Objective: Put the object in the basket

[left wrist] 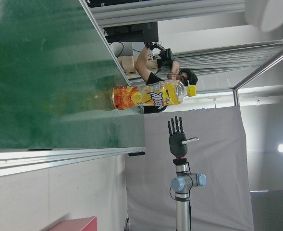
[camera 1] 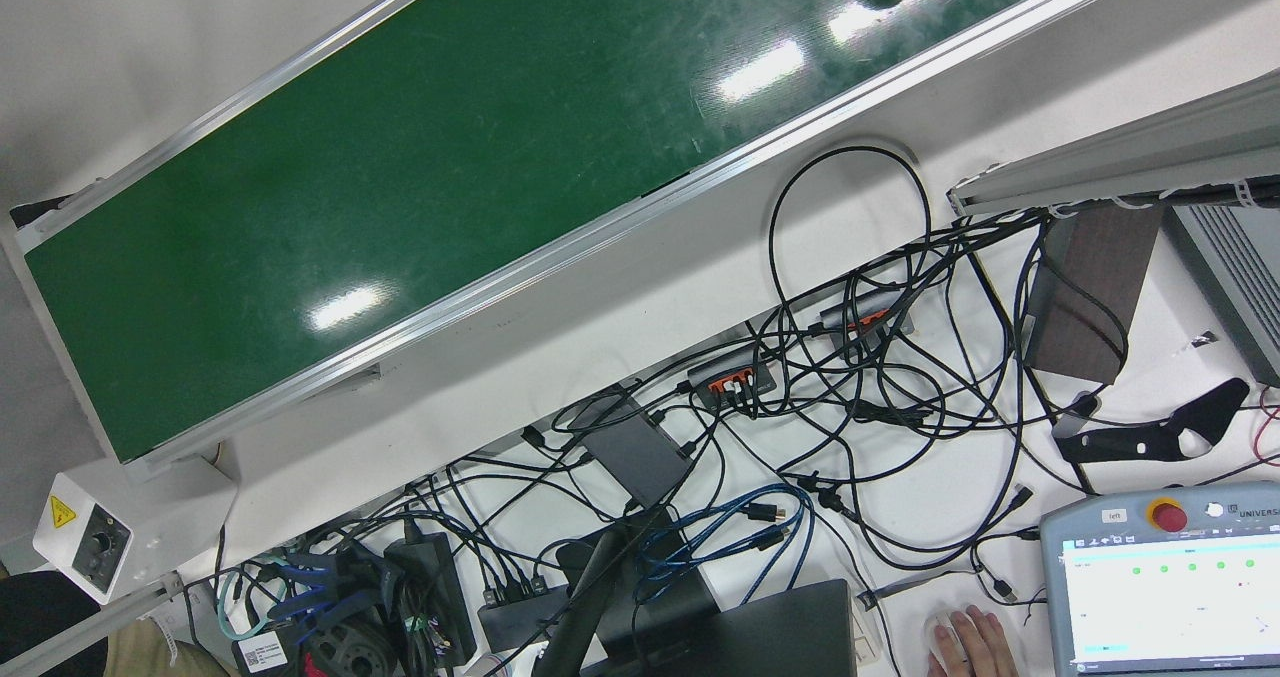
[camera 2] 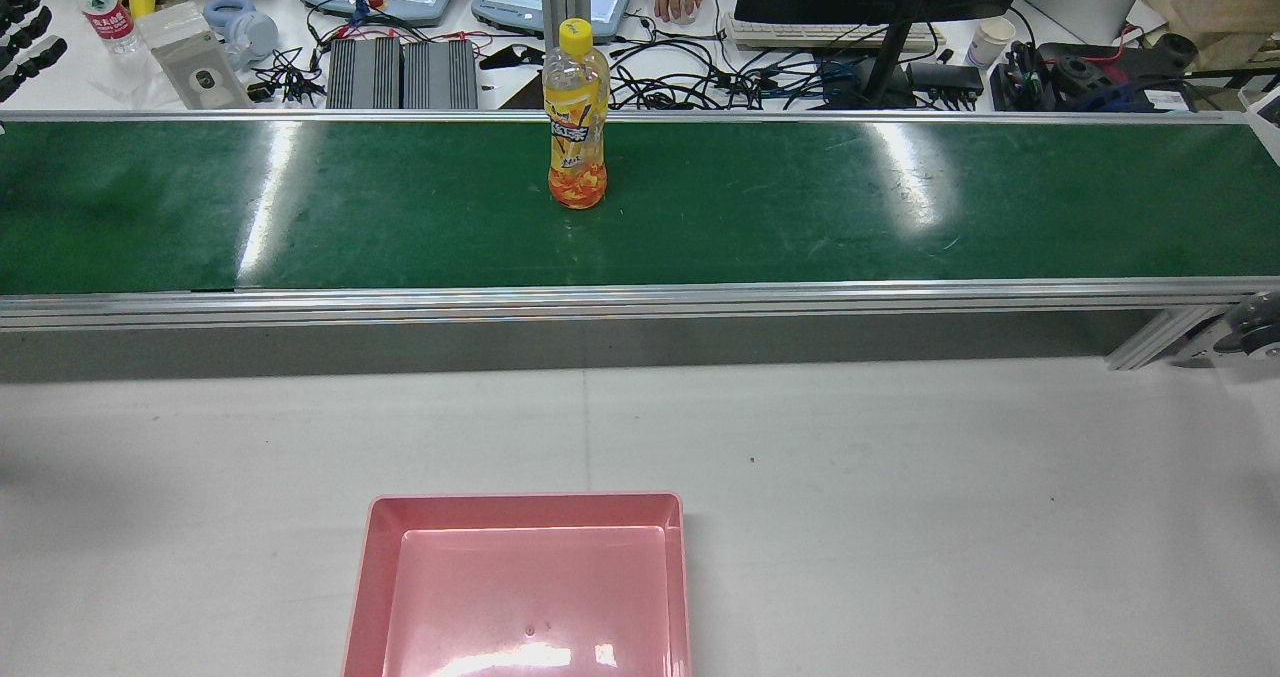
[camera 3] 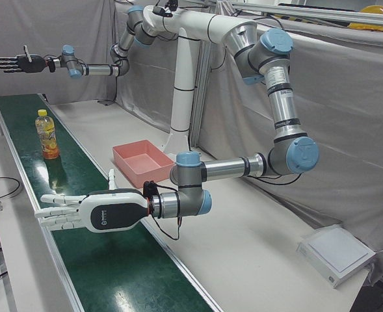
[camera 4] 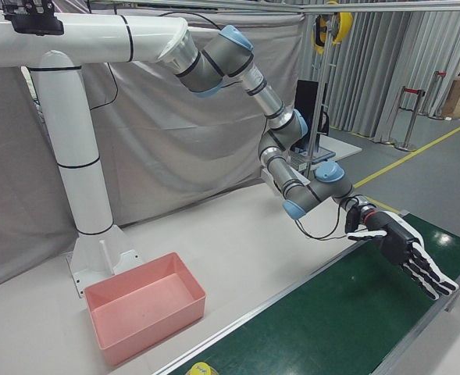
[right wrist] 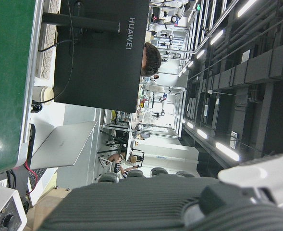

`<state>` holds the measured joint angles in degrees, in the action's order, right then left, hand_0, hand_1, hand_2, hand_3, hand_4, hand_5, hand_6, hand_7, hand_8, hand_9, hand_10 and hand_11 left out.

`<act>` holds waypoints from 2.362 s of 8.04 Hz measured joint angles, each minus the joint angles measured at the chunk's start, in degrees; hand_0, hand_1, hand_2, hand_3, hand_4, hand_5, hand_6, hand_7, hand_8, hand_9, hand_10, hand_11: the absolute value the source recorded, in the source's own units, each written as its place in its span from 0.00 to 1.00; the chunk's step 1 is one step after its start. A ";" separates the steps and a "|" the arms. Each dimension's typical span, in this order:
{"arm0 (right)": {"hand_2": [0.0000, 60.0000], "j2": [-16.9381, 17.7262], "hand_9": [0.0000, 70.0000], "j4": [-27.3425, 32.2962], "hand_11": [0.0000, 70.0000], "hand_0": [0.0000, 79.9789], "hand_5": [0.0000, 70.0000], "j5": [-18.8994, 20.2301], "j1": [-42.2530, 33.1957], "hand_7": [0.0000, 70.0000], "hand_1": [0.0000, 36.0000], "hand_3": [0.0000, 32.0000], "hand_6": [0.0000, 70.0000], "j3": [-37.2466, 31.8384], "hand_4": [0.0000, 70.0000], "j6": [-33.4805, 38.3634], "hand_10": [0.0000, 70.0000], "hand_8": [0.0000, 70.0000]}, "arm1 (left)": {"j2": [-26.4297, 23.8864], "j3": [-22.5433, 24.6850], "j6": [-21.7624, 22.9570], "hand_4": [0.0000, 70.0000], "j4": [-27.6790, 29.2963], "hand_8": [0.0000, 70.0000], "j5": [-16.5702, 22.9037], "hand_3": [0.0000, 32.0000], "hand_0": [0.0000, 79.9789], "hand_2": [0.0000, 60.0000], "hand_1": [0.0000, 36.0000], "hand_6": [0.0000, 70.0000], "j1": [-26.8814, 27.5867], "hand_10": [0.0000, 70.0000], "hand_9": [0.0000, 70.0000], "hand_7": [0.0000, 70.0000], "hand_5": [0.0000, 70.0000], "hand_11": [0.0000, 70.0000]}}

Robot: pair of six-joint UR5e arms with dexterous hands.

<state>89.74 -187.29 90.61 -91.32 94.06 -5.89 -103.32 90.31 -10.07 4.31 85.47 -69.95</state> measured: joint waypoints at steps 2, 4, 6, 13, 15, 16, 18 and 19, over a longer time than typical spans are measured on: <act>0.00 0.00 0.00 0.00 0.00 0.00 0.00 0.00 -0.06 0.00 0.00 0.00 0.00 0.05 0.00 0.00 0.00 0.00 | 0.05 0.15 0.21 0.17 0.00 0.00 0.00 0.00 0.77 0.00 0.24 0.00 -0.36 0.05 0.00 0.00 0.10 0.10; 0.00 0.00 0.00 0.00 0.00 0.00 0.00 0.00 -0.15 0.00 0.00 0.00 0.00 0.30 0.00 0.07 0.00 0.00 | 0.47 2.18 0.89 0.17 -0.20 0.00 0.04 0.00 0.76 0.00 0.24 0.00 -1.19 0.04 0.00 0.00 0.09 0.08; 0.00 0.03 0.00 0.00 0.00 0.00 0.00 0.00 -0.17 0.00 0.00 0.00 0.00 0.44 0.00 0.09 0.00 0.00 | 0.03 5.50 1.00 0.16 -2.16 0.00 0.02 0.00 0.75 0.00 0.21 0.00 -1.07 0.04 0.00 0.00 0.08 0.08; 0.00 0.09 0.00 0.00 0.00 0.00 0.00 0.00 -0.18 0.00 0.00 0.00 0.00 0.34 0.00 0.00 0.00 0.00 | -0.80 8.04 -4.81 0.15 -7.19 0.00 -2.48 0.00 0.70 0.00 0.13 0.00 7.19 0.04 0.00 0.00 0.05 0.08; 0.00 0.09 0.00 0.00 0.00 0.00 0.00 0.00 -0.18 0.00 0.00 0.00 0.00 0.30 0.00 0.00 0.00 0.00 | -1.76 8.09 -5.13 0.14 -6.63 0.00 -3.44 0.00 0.70 0.00 0.11 0.00 7.92 0.02 0.00 0.00 0.04 0.05; 0.00 0.09 0.00 0.00 0.00 0.00 0.00 0.00 -0.18 0.00 0.00 0.00 0.00 0.32 0.00 0.00 0.00 0.00 | -2.82 8.06 -5.21 0.15 -6.97 0.00 -3.76 0.00 0.70 0.00 0.11 0.00 8.13 0.01 0.00 0.00 0.04 0.04; 0.00 0.09 0.00 0.00 0.00 0.00 0.00 0.00 -0.17 0.00 0.00 0.00 0.00 0.33 0.00 0.00 0.00 0.00 | -4.40 7.77 -5.30 0.16 -7.63 0.00 -6.08 0.00 0.71 0.00 0.12 0.00 10.50 0.01 0.00 0.00 0.05 0.04; 0.00 0.09 0.00 0.00 0.00 0.00 0.00 0.00 -0.18 0.00 0.00 0.00 0.00 0.33 0.00 0.00 0.00 0.00 | -4.92 7.46 -5.34 0.15 -8.07 0.00 -7.17 0.00 0.71 0.00 0.10 0.00 11.62 0.01 0.00 0.00 0.05 0.04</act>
<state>89.82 -187.29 90.62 -91.49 94.39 -5.89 -108.24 97.77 -15.41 -3.76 78.29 -58.32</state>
